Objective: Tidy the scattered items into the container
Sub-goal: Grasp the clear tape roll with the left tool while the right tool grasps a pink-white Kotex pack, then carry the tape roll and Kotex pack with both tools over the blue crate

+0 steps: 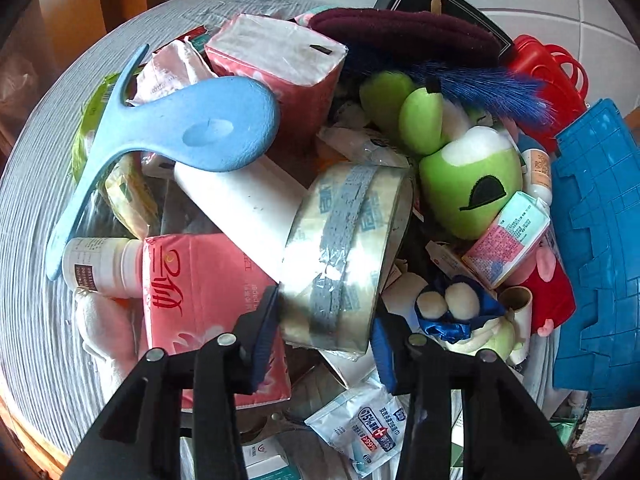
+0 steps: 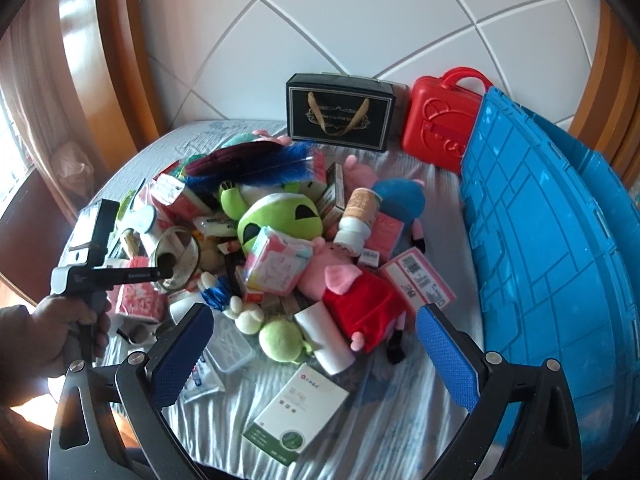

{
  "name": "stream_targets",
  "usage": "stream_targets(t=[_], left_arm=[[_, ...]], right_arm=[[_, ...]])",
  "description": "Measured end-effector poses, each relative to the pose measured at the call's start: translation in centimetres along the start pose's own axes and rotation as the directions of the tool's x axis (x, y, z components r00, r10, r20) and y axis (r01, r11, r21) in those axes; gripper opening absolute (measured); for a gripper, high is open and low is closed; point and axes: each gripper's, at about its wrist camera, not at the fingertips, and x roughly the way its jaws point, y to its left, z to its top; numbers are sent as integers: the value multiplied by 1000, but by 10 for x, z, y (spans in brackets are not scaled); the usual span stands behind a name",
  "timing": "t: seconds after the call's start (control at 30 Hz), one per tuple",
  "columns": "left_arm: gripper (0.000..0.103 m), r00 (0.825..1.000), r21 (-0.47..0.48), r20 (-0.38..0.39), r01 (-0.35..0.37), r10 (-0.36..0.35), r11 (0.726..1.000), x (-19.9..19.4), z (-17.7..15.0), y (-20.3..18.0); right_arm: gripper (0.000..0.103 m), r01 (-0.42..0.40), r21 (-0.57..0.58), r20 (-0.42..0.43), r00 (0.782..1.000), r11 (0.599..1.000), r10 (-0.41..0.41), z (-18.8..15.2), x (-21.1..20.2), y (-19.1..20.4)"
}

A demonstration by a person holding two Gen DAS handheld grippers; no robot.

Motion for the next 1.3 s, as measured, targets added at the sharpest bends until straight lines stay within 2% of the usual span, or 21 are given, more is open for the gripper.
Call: stream_targets(t=[0.23, 0.57, 0.9, 1.03, 1.3], left_arm=[[41, 999, -1, 27, 19, -19, 1000, -25, -2, 12], [41, 999, 8, 31, 19, -19, 1000, -49, -22, 34], [40, 999, 29, 39, 30, -31, 999, -69, -22, 45], [40, 999, 16, 36, 36, -37, 999, -68, -24, 49], [40, 998, 22, 34, 54, -54, 998, -67, -23, 45]], right_arm=[[103, -13, -10, -47, 999, 1000, 12, -6, 36, 11], [103, -45, -44, -106, 994, 998, 40, 6, 131, 34], [103, -35, 56, -175, 984, 998, 45, 20, 219, 36], [103, -27, 88, -203, 978, 996, 44, 19, 240, 34], [103, 11, 32, -214, 977, 999, -4, 30, 252, 50]])
